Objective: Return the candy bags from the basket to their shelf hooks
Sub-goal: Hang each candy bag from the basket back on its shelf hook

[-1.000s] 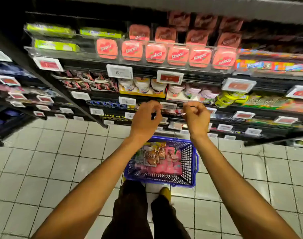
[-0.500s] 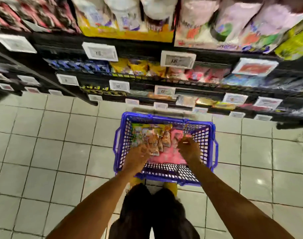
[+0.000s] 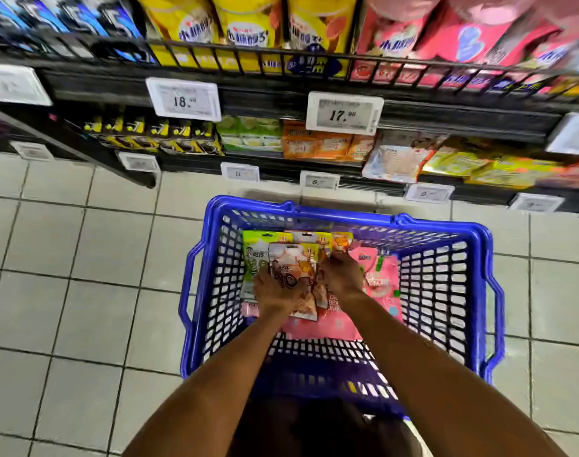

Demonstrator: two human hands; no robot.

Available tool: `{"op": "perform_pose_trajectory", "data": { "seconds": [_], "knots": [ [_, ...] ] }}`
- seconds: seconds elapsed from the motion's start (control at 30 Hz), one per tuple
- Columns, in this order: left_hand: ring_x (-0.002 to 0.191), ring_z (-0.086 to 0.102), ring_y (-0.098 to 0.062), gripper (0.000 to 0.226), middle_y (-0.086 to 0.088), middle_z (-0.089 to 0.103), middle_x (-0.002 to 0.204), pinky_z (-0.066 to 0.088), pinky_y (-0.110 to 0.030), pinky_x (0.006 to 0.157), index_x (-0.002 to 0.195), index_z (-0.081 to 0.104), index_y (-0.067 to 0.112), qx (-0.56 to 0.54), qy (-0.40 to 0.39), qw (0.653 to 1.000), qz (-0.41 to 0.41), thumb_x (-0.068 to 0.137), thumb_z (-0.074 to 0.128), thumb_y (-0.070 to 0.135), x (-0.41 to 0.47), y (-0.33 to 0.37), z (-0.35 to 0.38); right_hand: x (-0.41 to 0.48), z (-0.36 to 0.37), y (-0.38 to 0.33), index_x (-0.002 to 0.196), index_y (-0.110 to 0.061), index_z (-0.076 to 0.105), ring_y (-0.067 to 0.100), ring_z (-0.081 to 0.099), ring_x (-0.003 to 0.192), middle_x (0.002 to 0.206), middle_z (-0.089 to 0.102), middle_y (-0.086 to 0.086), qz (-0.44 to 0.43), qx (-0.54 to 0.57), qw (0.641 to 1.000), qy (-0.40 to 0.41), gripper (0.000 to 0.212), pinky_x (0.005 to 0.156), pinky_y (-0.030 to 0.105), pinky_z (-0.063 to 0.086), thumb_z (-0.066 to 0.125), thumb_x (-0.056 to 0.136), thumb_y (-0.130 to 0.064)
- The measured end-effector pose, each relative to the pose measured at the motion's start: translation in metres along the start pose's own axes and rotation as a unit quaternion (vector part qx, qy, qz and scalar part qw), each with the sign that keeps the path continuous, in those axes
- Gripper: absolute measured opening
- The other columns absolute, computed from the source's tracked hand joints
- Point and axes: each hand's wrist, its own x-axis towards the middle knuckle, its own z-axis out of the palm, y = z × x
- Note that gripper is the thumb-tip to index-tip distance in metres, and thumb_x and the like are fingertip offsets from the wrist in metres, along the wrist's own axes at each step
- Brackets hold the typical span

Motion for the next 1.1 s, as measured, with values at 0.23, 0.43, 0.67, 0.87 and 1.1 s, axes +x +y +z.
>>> {"op": "perform_pose_trajectory", "data": {
  "seconds": [0.23,0.43,0.67,0.87,1.1],
  "knots": [
    [0.117,0.061,-0.023,0.091,-0.009,0.063,0.131,0.050,-0.030,0.095,0.131,0.055,0.012,-0.035,-0.027,0.999,-0.027,0.056,0.089,0.050,-0.007,0.006,-0.017,-0.005,-0.003,0.010,0.057,-0.018,0.049,0.019,0.051,0.064,0.056,0.052,-0.002,-0.003,0.029,0.999,-0.027,0.043,0.054,0.028,0.034,0.066,0.089,-0.040],
    [0.081,0.065,-0.011,0.044,-0.001,0.071,0.105,0.054,-0.021,0.070,0.085,0.061,0.025,-0.157,-0.086,0.984,0.010,0.057,0.093,0.036,-0.095,0.036,-0.086,-0.095,-0.062,-0.023,0.099,-0.011,0.064,0.016,0.059,0.075,0.084,0.064,0.002,-0.026,0.112,0.993,-0.042,0.036,0.070,0.033,0.049,0.050,0.098,-0.044],
    [0.099,0.071,-0.030,0.054,-0.015,0.073,0.110,0.059,-0.043,0.084,0.117,0.066,0.006,-0.253,-0.130,0.954,0.092,0.067,0.086,0.005,-0.258,0.126,-0.214,-0.244,-0.173,-0.117,0.106,-0.018,0.067,0.027,0.067,0.097,0.107,0.070,0.012,-0.045,0.252,0.966,0.025,0.037,0.086,0.045,0.056,0.053,0.094,-0.051],
    [0.055,0.064,0.010,0.028,0.021,0.070,0.061,0.047,-0.007,0.051,0.082,0.069,0.022,-0.238,-0.094,0.944,0.210,0.067,0.087,0.007,-0.395,0.205,-0.310,-0.360,-0.275,-0.207,0.092,-0.023,0.074,0.023,0.071,0.085,0.086,0.076,0.000,-0.087,0.349,0.932,0.039,0.033,0.082,0.038,0.058,0.063,0.085,-0.054],
    [0.068,0.072,-0.001,0.033,0.018,0.075,0.075,0.055,-0.015,0.054,0.078,0.072,0.049,-0.228,-0.063,0.907,0.349,0.052,0.092,0.044,-0.515,0.275,-0.407,-0.474,-0.373,-0.293,0.065,-0.022,0.076,0.018,0.070,0.058,0.066,0.073,0.002,-0.177,0.416,0.892,0.013,0.046,0.054,0.030,0.055,0.077,0.061,-0.068]
  ]
}}
